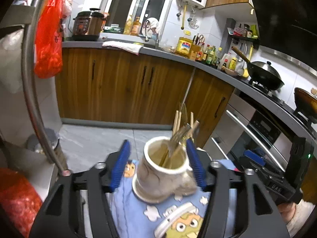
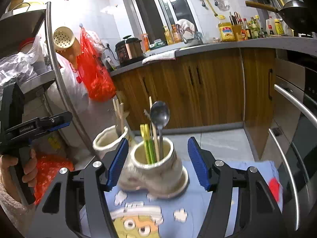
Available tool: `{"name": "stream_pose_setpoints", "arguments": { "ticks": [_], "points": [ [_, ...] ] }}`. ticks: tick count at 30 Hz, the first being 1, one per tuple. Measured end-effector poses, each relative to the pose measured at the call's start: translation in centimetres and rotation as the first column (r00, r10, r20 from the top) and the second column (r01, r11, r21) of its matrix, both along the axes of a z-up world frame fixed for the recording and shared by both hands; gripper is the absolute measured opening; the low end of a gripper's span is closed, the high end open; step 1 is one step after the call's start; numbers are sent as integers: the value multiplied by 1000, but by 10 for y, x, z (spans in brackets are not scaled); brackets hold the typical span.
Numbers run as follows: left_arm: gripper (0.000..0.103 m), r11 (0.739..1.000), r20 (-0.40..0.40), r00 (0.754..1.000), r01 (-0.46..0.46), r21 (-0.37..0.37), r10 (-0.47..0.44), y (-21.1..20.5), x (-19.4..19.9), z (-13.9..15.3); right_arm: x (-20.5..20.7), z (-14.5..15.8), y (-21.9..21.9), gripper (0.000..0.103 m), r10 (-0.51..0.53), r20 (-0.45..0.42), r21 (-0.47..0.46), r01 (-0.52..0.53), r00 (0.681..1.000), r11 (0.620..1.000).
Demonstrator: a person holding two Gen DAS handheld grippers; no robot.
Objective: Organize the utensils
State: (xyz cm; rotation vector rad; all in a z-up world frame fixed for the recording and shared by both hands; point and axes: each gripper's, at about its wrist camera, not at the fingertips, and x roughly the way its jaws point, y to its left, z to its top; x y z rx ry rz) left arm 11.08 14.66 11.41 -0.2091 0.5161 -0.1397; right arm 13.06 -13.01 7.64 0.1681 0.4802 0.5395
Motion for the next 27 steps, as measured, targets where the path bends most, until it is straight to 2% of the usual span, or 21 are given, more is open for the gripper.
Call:
{"name": "stream_pose_setpoints", "arguments": {
  "ticks": [2,4,8,12,14,16,22,27],
  "points": [
    [70,1000,-3,1000,6,2,-6,-7,-14,-1,-15,2,-5,72,2,-15,-8,-2,1000,1000],
    [78,1000,-6,1000,11,10,-11,-16,-27,-4,-27,2,-9,75,8,-18,-10,-8,1000,1000],
    [82,999,-5,1000,18,48,-17,-36,-50,-18,-51,-4,-8,85,21,-13,-43,-22,1000,999],
    [91,998,15,1000,-2,70,1,-46,-62,-36,-71,-13,-5,92,30,22,-73,-28,999,997],
    [92,993,24,999,-31,112,29,-52,-62,-48,-75,-16,-4,97,22,41,-83,-19,999,996],
    [94,985,19,998,-57,163,55,-56,-58,-58,-78,-21,-4,97,9,62,-100,-3,998,995],
    [96,983,63,995,-91,161,81,-52,-55,-75,-67,-35,-3,97,-13,81,-110,22,997,994],
    [97,980,53,995,-89,180,81,-55,-46,-84,-63,-44,-6,98,-40,104,-115,52,994,992]
  ]
}}
